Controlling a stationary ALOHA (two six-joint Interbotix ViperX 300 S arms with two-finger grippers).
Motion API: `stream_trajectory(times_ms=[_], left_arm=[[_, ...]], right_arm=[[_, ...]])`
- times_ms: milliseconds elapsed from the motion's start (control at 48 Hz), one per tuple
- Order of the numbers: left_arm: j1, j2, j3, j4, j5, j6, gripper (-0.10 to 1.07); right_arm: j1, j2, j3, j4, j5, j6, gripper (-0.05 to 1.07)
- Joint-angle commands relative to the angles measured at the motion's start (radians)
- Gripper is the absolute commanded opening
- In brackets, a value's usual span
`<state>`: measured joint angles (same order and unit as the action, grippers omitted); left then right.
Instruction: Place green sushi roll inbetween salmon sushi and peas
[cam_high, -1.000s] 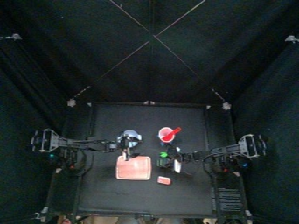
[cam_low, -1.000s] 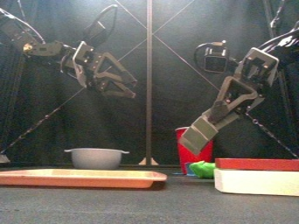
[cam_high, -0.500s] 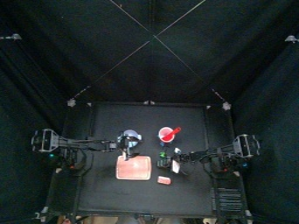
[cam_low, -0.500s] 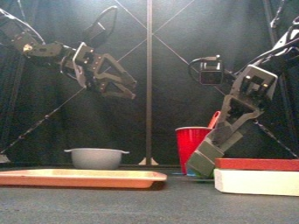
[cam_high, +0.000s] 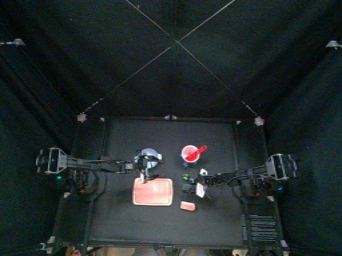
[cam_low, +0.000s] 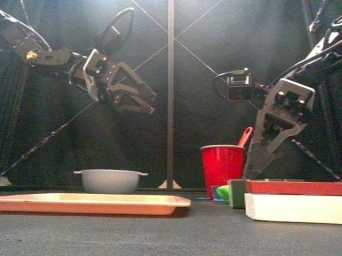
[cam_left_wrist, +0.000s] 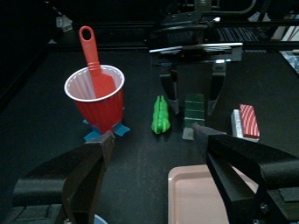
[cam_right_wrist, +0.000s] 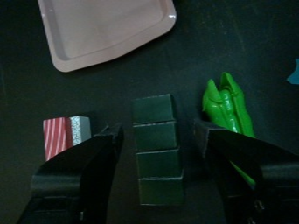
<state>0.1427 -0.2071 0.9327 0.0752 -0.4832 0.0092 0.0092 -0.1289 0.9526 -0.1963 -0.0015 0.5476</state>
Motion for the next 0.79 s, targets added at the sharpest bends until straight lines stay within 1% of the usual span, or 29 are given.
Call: stream_trajectory(times_ms=[0, 396, 583, 771], left_arm=[[0.005, -0.009, -0.009, 0.000, -0.009, 0.000, 1.03], [0.005, -0.008, -0.011, 0.002, -0.009, 0.000, 1.03], [0.005, -0.009, -0.009, 0.002, -0.009, 0.000, 1.03], [0.008, -0.011, -0.006, 0.002, -0.008, 0.000, 1.03]], right_arm=[[0.008, -0.012, -0.018, 0.003, 0.005, 0.000, 0.97], [0.020, -0.002, -0.028, 0.000, 0.008, -0.002, 0.97], [0.028, 0.057, -0.067, -0.005, 0.008, -0.006, 0.97], [0.054, 0.103, -0.104, -0.005, 0.020, -0.005, 0.97]])
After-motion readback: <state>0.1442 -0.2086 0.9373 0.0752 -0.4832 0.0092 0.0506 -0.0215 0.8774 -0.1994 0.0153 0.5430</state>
